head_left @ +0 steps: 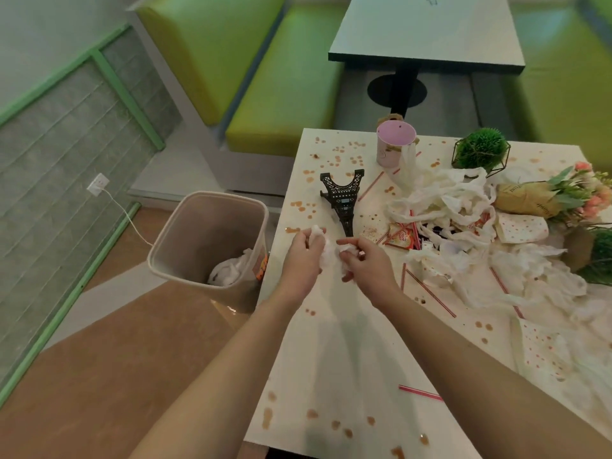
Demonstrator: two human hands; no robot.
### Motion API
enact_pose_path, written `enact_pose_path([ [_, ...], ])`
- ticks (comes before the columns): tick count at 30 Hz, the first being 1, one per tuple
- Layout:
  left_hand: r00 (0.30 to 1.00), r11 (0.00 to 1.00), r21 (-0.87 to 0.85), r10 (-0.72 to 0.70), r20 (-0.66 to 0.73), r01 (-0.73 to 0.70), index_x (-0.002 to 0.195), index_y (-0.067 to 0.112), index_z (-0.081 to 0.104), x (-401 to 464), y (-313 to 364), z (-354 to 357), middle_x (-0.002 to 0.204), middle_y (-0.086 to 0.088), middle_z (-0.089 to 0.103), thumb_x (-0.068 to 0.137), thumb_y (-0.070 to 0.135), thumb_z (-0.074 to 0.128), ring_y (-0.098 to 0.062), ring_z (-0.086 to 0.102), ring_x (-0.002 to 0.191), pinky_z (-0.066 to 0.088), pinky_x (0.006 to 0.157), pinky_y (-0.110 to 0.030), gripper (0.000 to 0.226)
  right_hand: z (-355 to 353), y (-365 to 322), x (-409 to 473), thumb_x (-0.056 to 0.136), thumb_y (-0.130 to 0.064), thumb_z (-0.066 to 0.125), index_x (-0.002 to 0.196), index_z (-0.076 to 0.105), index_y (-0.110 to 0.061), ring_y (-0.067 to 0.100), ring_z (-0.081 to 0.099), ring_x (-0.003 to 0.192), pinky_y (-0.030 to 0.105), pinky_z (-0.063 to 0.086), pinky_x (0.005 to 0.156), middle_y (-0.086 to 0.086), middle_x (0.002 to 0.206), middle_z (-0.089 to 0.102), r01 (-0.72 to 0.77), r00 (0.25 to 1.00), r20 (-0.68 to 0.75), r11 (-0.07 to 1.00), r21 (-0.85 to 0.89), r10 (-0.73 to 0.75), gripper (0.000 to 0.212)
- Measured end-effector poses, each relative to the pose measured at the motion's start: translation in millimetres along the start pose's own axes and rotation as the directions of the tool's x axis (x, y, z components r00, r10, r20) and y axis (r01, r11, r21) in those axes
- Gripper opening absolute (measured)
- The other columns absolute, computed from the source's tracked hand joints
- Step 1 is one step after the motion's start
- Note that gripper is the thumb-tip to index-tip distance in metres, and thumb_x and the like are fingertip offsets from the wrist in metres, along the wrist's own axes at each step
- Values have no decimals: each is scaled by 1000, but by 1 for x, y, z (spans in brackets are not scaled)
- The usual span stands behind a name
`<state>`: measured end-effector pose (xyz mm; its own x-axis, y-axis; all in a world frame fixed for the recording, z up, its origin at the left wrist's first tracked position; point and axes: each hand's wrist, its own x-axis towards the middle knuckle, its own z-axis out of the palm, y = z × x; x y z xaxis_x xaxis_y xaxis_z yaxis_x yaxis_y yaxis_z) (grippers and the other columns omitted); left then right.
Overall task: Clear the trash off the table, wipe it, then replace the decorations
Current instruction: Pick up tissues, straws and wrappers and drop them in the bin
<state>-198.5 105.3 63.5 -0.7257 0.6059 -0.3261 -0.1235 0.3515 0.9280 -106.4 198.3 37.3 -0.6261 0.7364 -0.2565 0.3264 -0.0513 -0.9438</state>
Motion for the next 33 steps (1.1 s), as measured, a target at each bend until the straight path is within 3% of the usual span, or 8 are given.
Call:
enact_pose_path([
  [7,958,993,12,117,-263,-118,106,25,60,1,12,-99,94,3,67,83,39,75,-13,66,86,54,72,-29,31,72,-46,-7,86,-19,73,94,62,-21,20,64,77,26,52,48,1,97,66,113,990,-86,992,56,-108,13],
  [11,933,978,181,158,-323,-103,105,23,62,1,8,-151,96,8,66,88,37,70,-6,64,86,51,65,-20,23,114,-63,-5,93,-18,65,103,69,-21,17,62,92,37,60,76,-4,106,61,161,983,-76,985,-57,-165,12],
  [13,926,939,326,214,-311,-107,101,25,63,6,3,-172,99,6,63,88,40,68,-9,64,86,48,60,-17,20,133,-69,-4,96,-14,60,113,69,-24,13,57,100,26,56,86,-4,113,52,184,981,-40,973,-143,-191,22],
  [16,922,858,509,250,-295,-70,99,26,61,13,-1,-192,94,5,60,89,43,66,-8,61,76,33,51,-13,20,157,-76,-5,97,-13,59,122,66,-25,7,52,99,1,43,70,-3,115,51,220,975,19,939,-264,-223,28],
  [22,944,765,644,207,-256,7,89,24,61,27,-11,-208,97,1,63,90,33,67,-15,62,85,37,59,-22,11,183,-81,-5,92,-19,67,120,66,-17,13,62,106,19,47,84,-2,119,66,197,979,29,910,-364,-200,28],
  [26,980,694,712,50,-192,104,110,30,63,27,-14,-207,104,8,68,90,45,62,-15,64,93,48,69,-28,25,177,-81,-10,93,-24,65,114,69,-19,8,55,97,8,40,77,-2,117,60,175,980,-26,912,-370,-198,22],
  [28,984,699,711,60,-169,79,115,32,60,26,-13,-200,108,10,66,92,46,59,-13,63,93,51,71,-29,27,167,-78,-14,94,-23,63,109,70,-18,6,51,93,3,31,66,-2,112,58,157,979,-65,923,-352,-192,17],
  [33,979,739,662,201,-45,-121,111,30,63,21,2,-161,107,10,65,94,43,58,-9,62,91,52,70,-27,22,129,-68,-20,94,-23,64,101,71,-18,8,60,91,10,37,65,-6,98,66,102,980,-136,954,-281,-145,11],
])
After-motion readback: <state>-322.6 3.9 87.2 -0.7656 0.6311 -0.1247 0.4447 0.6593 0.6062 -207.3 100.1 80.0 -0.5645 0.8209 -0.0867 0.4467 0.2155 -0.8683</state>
